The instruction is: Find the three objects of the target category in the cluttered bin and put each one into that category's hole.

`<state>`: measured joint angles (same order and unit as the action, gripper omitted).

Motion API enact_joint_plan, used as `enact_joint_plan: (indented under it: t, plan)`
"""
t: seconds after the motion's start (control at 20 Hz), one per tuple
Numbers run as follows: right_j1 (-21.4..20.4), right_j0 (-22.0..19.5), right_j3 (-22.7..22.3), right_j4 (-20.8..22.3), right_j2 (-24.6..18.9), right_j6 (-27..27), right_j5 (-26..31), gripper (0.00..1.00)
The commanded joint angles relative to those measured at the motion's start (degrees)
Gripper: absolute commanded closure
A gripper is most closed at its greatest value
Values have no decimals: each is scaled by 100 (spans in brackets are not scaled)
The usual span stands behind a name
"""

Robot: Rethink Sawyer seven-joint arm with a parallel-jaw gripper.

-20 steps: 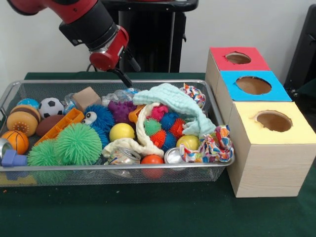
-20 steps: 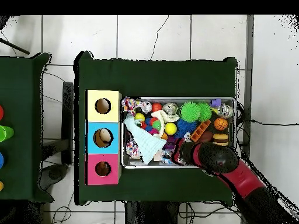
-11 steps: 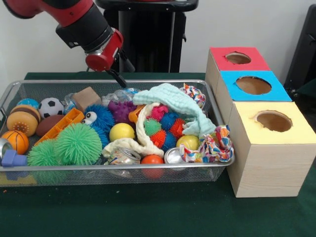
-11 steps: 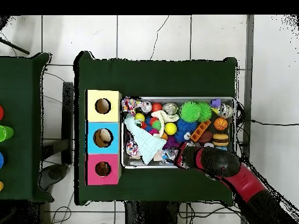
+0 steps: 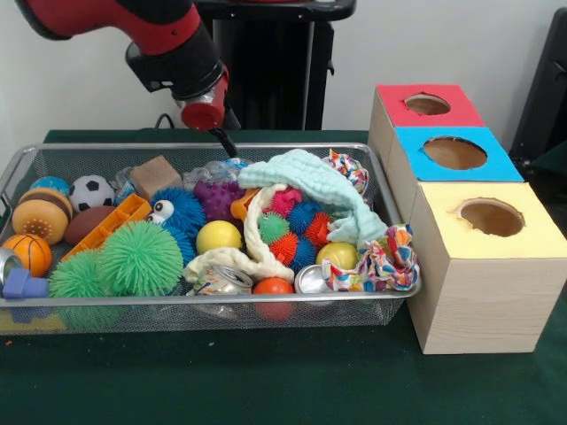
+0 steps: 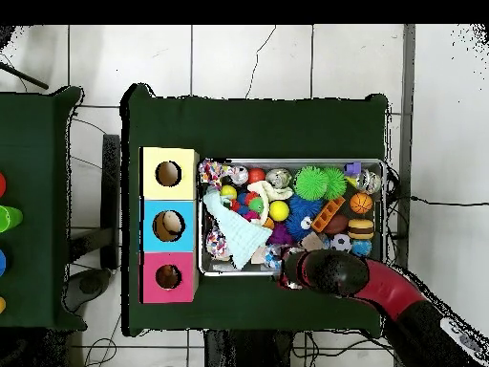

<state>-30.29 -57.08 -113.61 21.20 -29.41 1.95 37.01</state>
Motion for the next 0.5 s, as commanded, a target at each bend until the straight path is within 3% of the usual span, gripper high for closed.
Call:
enact_joint_plan:
  t: [0.05,0.2,0.5]
  plan:
    - [240,232,1165,1025,21,610,766,0]
    - [262,252,1319,1338,-55,638,826,0]
    - [343,59,1466,1174,-345,460,1016,0]
